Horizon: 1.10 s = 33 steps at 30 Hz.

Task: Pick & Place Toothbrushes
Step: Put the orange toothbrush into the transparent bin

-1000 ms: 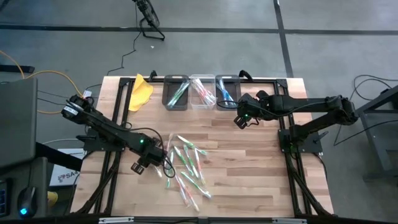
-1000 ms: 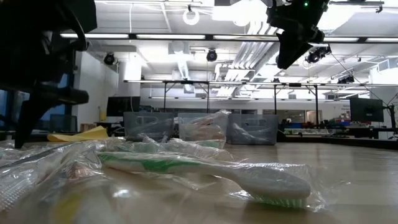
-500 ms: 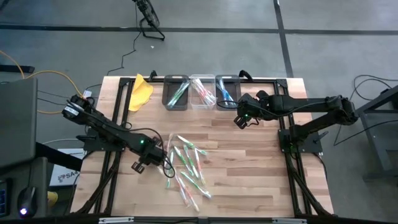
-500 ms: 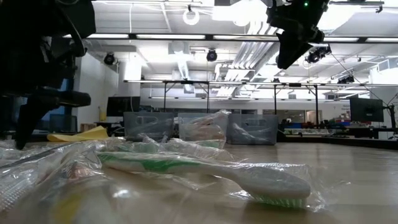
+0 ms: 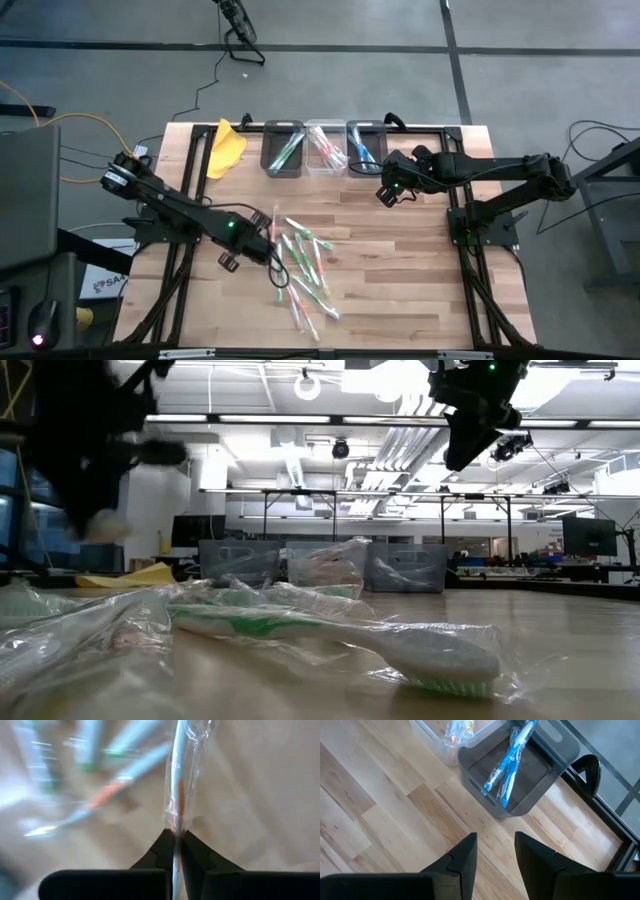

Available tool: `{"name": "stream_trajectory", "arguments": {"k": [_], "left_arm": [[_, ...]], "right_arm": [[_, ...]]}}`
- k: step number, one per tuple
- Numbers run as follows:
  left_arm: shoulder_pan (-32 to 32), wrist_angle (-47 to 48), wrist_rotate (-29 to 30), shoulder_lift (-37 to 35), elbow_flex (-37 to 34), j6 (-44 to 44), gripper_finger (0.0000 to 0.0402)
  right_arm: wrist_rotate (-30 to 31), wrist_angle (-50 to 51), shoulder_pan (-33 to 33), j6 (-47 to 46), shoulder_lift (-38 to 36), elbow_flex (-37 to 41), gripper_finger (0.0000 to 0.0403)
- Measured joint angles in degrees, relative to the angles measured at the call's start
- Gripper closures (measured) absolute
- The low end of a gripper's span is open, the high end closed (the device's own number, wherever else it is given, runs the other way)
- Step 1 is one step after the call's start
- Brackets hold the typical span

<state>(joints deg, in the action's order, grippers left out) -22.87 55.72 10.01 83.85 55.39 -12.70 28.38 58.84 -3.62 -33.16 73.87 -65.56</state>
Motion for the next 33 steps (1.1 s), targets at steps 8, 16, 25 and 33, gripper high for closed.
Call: {"name": "stream_trajectory", "arguments": {"k": [8,16,25,33], "left_arm": [[6.0,-1.0,15.9,-0.1,8.8,-17.0,0.0394],[21.6,-18.7,16.1,-0.1,9.5,-43.1,0.0395],[35.8,-39.6,9.6,3.8,9.6,-69.3,0.0396],[43.1,-45.3,3.0,13.2,16.8,-75.9,0.0395]], "right_arm": [[0.0,-1.1,0.0,0.4,0.0,0.0,0.0278],[0.0,-1.2,0.0,0.4,0.0,0.0,0.0278],[0.0,-1.5,0.0,0.4,0.0,0.0,0.0278],[0.0,-2.7,0.0,1.5,0.0,0.0,0.0278]]}}
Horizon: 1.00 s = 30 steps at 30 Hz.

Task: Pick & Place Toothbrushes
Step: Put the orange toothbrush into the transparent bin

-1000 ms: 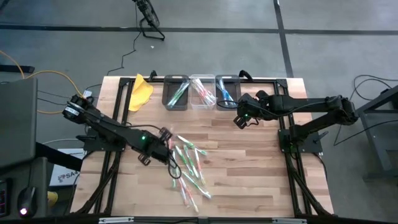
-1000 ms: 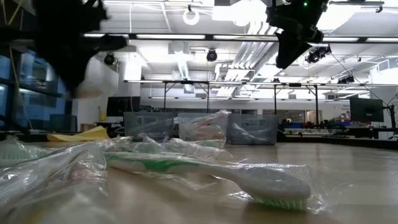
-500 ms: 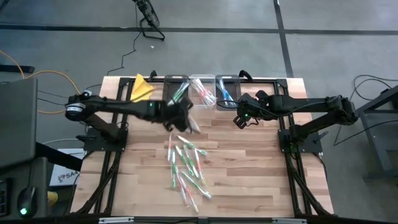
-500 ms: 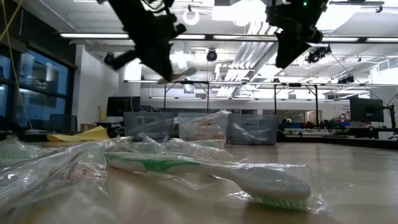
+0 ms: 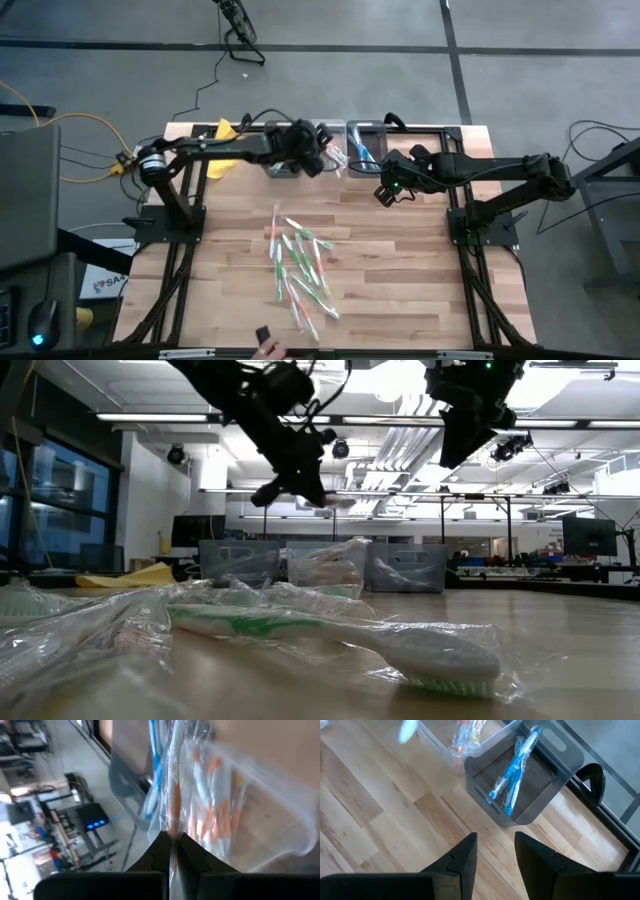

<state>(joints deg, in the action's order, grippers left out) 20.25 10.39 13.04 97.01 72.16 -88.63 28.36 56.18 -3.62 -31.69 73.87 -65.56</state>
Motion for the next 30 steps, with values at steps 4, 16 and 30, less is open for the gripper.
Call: {"name": "stream_trajectory", "arguments": {"k": [4,16,30], "left_arm": [[2.9,4.8,-3.4,4.8,7.1,0.4,0.0391],[6.1,15.7,-5.6,18.0,21.9,12.9,0.0388],[10.4,20.8,-9.5,21.0,23.4,15.3,0.0387]], "right_arm": [[0.0,-0.1,0.0,0.0,0.0,0.0,0.0278],[0.0,-0.4,-0.1,0.0,0.0,0.0,0.0278],[0.0,-0.3,-0.1,0.0,0.0,0.0,0.0278]]}}
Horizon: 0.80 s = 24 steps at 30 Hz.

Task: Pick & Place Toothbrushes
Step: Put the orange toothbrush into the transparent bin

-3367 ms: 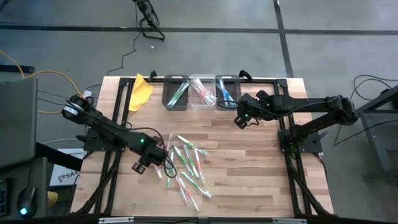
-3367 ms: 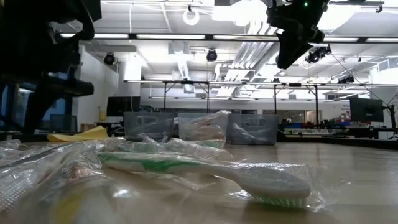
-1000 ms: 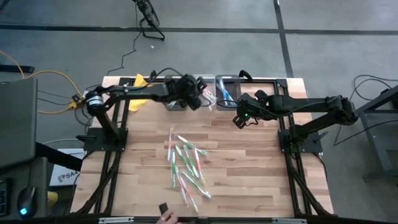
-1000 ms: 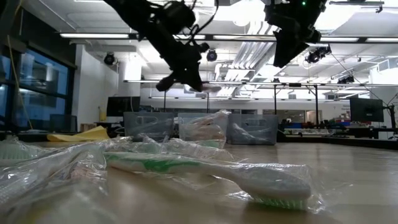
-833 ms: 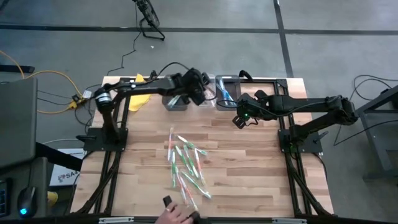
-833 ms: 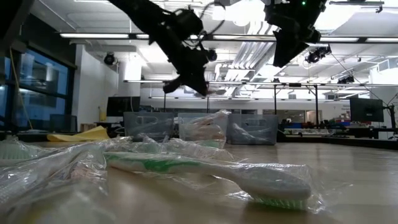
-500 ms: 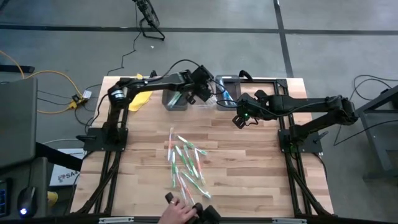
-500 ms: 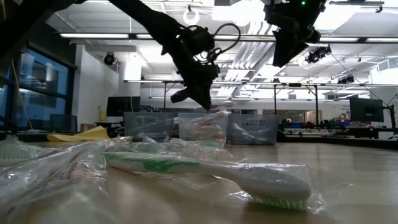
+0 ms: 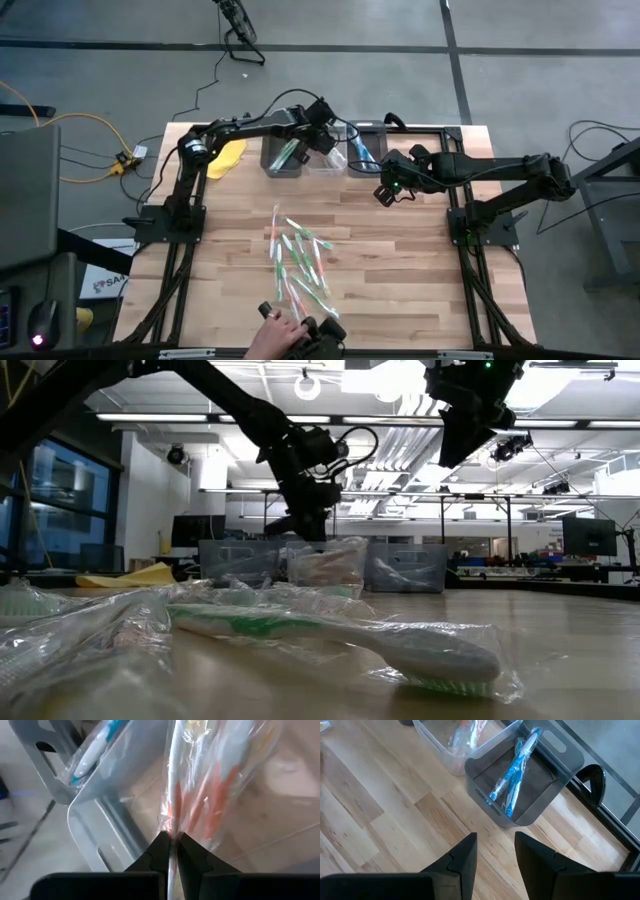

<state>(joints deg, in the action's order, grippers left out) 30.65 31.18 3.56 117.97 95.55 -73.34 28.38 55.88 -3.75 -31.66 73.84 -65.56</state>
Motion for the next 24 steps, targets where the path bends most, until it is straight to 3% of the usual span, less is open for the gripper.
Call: {"name": "stream_trajectory", "arguments": {"k": [13,24], "left_arm": [[-0.3,0.5,0.7,3.1,0.0,-4.4,0.0388],[-0.7,0.8,4.0,3.2,3.2,-4.0,0.0261]], "right_arm": [[0.0,-0.9,0.0,-0.1,0.0,0.0,0.0278],[-1.5,-0.8,0.0,-0.2,0.0,0.0,0.0278]]}}
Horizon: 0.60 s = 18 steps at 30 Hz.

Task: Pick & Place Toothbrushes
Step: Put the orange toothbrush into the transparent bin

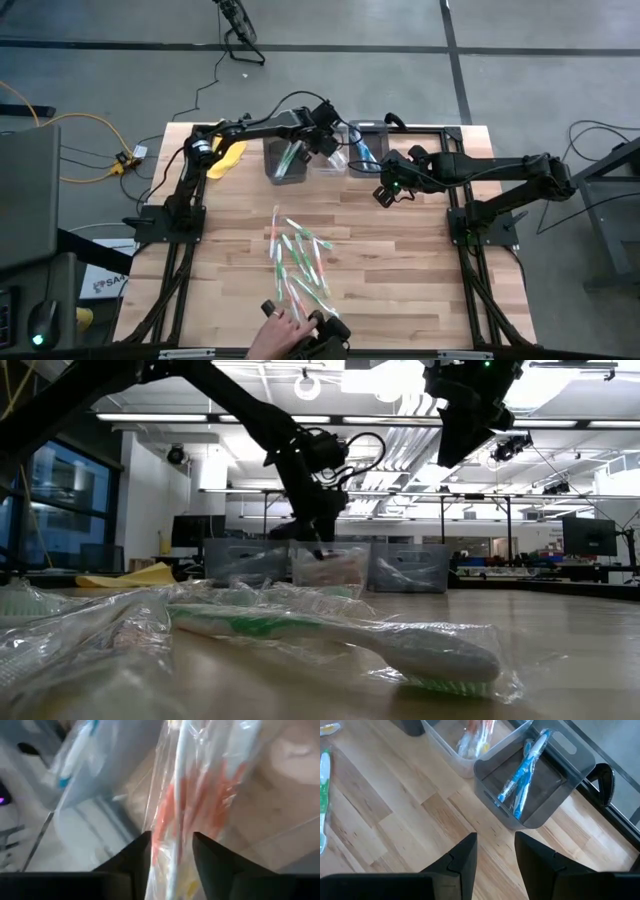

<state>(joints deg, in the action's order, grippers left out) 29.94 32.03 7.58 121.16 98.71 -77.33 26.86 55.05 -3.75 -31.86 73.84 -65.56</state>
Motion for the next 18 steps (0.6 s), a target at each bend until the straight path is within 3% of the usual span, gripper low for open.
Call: {"name": "stream_trajectory", "arguments": {"k": [7,18], "left_arm": [[-1.2,11.7,3.1,0.0,6.8,5.3,0.0237],[-2.6,33.8,3.5,0.0,17.3,23.4,0.0281]], "right_arm": [[0.0,0.0,0.0,0.0,0.0,0.0,0.0278],[0.0,0.2,0.0,0.2,0.0,0.0,0.0278]]}}
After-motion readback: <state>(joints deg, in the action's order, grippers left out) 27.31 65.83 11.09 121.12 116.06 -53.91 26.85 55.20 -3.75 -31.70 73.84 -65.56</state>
